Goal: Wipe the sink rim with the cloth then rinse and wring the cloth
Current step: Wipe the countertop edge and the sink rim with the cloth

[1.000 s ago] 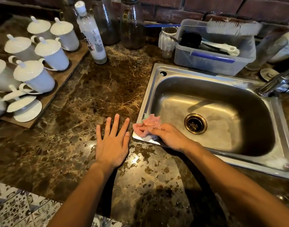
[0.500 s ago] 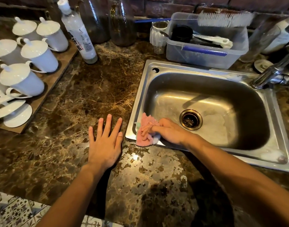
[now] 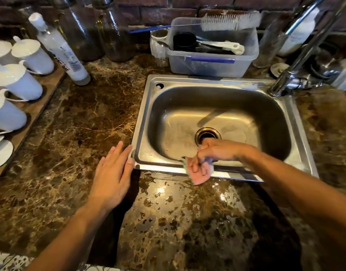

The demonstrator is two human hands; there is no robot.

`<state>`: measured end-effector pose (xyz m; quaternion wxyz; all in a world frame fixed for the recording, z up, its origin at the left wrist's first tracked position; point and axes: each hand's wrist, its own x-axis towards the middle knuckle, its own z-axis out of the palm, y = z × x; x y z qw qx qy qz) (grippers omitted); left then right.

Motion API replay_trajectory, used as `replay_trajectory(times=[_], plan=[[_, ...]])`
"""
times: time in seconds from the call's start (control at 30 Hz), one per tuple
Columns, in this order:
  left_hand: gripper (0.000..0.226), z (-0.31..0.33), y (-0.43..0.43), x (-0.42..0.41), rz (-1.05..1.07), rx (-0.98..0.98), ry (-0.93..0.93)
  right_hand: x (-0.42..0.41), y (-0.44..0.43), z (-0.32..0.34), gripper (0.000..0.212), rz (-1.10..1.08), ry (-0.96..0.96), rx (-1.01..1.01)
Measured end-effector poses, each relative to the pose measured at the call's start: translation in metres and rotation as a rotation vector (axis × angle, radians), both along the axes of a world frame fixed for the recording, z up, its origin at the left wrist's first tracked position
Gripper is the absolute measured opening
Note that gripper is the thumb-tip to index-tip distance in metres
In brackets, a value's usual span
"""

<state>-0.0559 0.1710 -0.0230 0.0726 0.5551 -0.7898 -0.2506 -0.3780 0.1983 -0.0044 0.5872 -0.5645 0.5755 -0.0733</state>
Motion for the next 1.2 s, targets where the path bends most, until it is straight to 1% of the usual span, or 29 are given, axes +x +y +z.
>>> replay_trajectory(times=[0.03,0.1,0.17,0.23,0.27,0.3,0.37,0.4,0.43,0.5,0.57,0.6,0.63,0.7,0.8,0.87,0.9,0.97,1.03,1.1,1.13,1.2], plan=[[0.049,0.0,0.002,-0.006,-0.015,-0.013,0.018,-0.011,0.0,0.006,0.031,0.046,0.054,0.024],[0.048,0.005,0.013,-0.03,-0.062,-0.034,0.073,-0.042,0.011,0.032,0.025,0.063,0.208,0.054],[0.047,0.01,0.019,-0.042,-0.089,-0.048,0.092,-0.061,0.012,0.047,0.027,0.033,0.28,0.089],[0.045,0.01,0.019,-0.046,-0.109,-0.066,0.096,-0.065,0.01,0.056,0.035,-0.022,0.273,0.123],[0.042,0.011,0.019,-0.048,-0.115,-0.068,0.107,-0.065,0.009,0.059,0.035,-0.06,0.267,0.123],[0.04,0.012,0.019,-0.05,-0.117,-0.064,0.125,-0.065,0.009,0.061,0.03,-0.105,0.245,0.118],[0.037,0.015,0.022,-0.057,-0.096,-0.036,0.192,-0.067,0.012,0.062,0.027,-0.199,0.14,0.085],[0.034,0.021,0.023,-0.063,-0.058,0.012,0.251,-0.068,0.016,0.064,0.028,-0.251,0.067,0.066],[0.03,0.028,0.025,-0.071,-0.002,0.088,0.323,-0.069,0.021,0.068,0.027,-0.343,-0.018,0.052],[0.026,0.046,0.028,-0.087,0.13,0.331,0.51,-0.065,0.03,0.079,0.024,-0.582,-0.257,0.077],[0.041,0.062,0.031,-0.1,0.228,0.585,0.722,-0.055,0.038,0.084,0.038,-0.686,-0.485,0.112],[0.049,0.07,0.033,-0.105,0.254,0.693,0.828,-0.047,0.042,0.088,0.042,-0.716,-0.567,0.114],[0.054,0.078,0.037,-0.11,0.269,0.782,0.919,-0.039,0.046,0.09,0.038,-0.749,-0.635,0.122],[0.059,0.095,0.043,-0.116,0.322,0.945,1.073,-0.023,0.051,0.1,0.021,-0.834,-0.774,0.161],[0.058,0.113,0.045,-0.121,0.446,1.2,1.267,-0.002,0.057,0.113,0.027,-0.9,-0.905,0.211],[0.06,0.12,0.04,-0.118,0.418,1.318,1.337,0.007,0.062,0.123,0.032,-0.92,-0.96,0.222],[0.058,0.123,0.038,-0.116,0.394,1.358,1.352,0.01,0.063,0.128,0.033,-0.943,-0.955,0.217],[0.042,0.127,0.031,-0.112,0.342,1.35,1.325,0.013,0.062,0.133,0.031,-0.989,-0.931,0.208],[0.023,0.131,0.02,-0.11,0.319,1.246,1.274,0.015,0.058,0.138,0.027,-1.027,-0.894,0.188],[0.019,0.131,0.006,-0.107,0.353,1.111,1.158,0.015,0.054,0.139,0.023,-1.032,-0.8,0.142],[0.015,0.131,0.0,-0.107,0.365,1.055,1.103,0.016,0.053,0.14,0.023,-1.03,-0.727,0.121],[0.015,0.133,-0.012,-0.105,0.368,0.951,1.004,0.022,0.05,0.14,0.024,-1.044,-0.553,0.054]])
